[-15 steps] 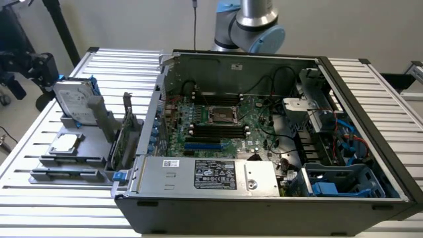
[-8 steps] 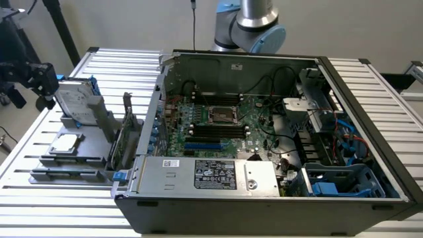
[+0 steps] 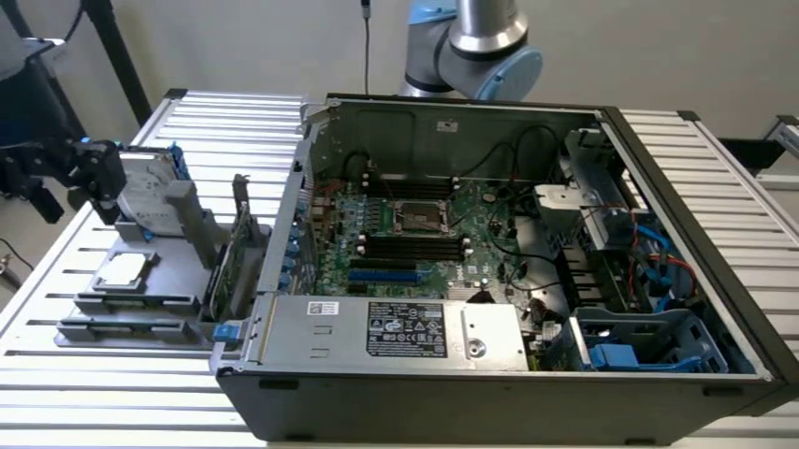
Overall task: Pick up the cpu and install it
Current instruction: 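Pick up the cpu and move it towards the insertion slot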
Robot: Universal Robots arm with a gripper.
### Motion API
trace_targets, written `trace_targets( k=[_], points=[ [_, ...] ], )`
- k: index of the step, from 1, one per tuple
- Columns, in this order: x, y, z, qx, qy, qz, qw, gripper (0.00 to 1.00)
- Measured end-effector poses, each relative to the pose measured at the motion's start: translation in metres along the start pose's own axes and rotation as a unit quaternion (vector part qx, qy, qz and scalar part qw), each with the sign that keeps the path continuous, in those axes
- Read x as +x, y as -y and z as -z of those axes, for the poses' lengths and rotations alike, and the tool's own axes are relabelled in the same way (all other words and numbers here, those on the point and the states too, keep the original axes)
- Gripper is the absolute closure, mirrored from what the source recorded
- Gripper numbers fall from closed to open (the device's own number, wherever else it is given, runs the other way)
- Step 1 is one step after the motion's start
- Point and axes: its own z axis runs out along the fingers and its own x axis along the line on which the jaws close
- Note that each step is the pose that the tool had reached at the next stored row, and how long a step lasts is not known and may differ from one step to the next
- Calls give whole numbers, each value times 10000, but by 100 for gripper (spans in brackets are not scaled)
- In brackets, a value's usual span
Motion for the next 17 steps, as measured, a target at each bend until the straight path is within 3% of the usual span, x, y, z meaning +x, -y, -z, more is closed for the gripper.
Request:
trace_targets(
  k=[17],
  points=[
    [-36, 20, -310, -7, 0, 44, 10000, 33]
  ],
)
